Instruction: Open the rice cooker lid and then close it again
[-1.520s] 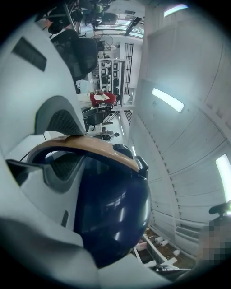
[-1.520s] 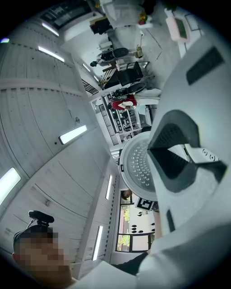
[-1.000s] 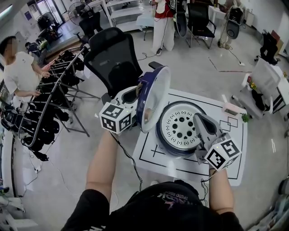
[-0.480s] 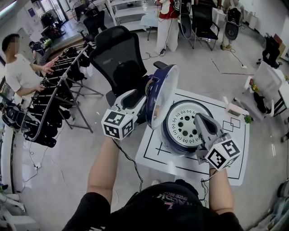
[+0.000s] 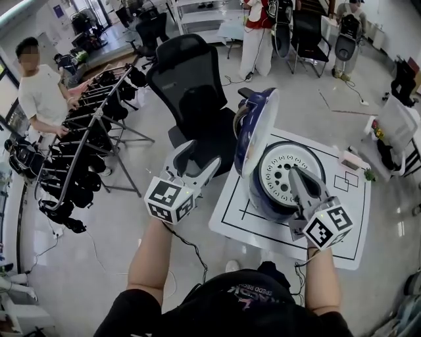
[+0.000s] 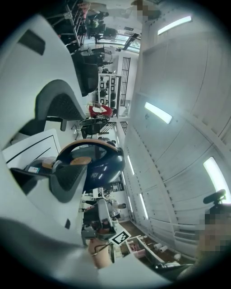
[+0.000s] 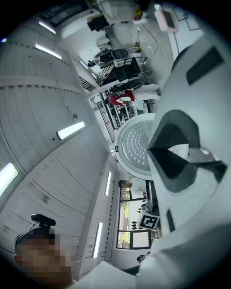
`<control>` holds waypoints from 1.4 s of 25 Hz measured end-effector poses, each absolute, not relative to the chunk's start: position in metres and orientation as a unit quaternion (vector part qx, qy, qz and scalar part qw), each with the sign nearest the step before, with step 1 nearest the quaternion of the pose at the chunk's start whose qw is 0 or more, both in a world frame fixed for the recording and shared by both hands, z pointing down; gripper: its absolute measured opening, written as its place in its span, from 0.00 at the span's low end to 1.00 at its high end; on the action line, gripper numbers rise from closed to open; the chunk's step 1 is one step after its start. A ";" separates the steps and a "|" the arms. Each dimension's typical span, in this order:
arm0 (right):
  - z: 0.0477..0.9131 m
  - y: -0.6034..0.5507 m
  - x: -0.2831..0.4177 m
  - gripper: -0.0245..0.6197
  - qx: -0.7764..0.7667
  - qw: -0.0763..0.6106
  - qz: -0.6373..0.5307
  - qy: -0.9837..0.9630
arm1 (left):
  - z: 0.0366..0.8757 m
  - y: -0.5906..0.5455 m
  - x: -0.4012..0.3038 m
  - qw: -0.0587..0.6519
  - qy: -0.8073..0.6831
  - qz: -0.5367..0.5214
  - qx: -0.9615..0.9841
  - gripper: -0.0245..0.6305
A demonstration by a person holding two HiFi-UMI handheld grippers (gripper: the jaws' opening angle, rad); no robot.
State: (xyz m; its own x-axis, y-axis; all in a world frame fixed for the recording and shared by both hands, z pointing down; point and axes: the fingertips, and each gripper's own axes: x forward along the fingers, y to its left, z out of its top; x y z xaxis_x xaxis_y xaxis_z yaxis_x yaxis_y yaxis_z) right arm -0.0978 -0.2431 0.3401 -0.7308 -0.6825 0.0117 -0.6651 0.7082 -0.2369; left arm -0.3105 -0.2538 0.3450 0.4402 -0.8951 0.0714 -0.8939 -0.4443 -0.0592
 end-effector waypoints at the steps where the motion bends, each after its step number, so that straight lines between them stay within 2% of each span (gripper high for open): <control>1: 0.340 -0.237 -0.100 0.04 -0.364 0.039 -0.113 0.924 | 0.345 -0.242 -0.309 0.007 0.524 -0.046 -0.851 0.50; 4: 0.341 -0.221 -0.105 0.04 -0.360 0.035 -0.112 0.926 | 0.343 -0.210 -0.301 0.006 0.519 -0.039 -0.854 0.53; 11: 0.340 -0.203 -0.089 0.04 -0.351 0.027 -0.107 0.930 | 0.351 -0.164 -0.243 -0.008 0.502 -0.031 -0.864 0.54; 25: 0.341 -0.154 -0.001 0.04 -0.329 0.032 -0.110 0.937 | 0.357 -0.107 -0.110 -0.025 0.488 -0.037 -0.872 0.53; 35: 0.345 -0.128 0.042 0.04 -0.315 0.034 -0.111 0.942 | 0.360 -0.080 -0.068 -0.031 0.507 -0.035 -0.861 0.53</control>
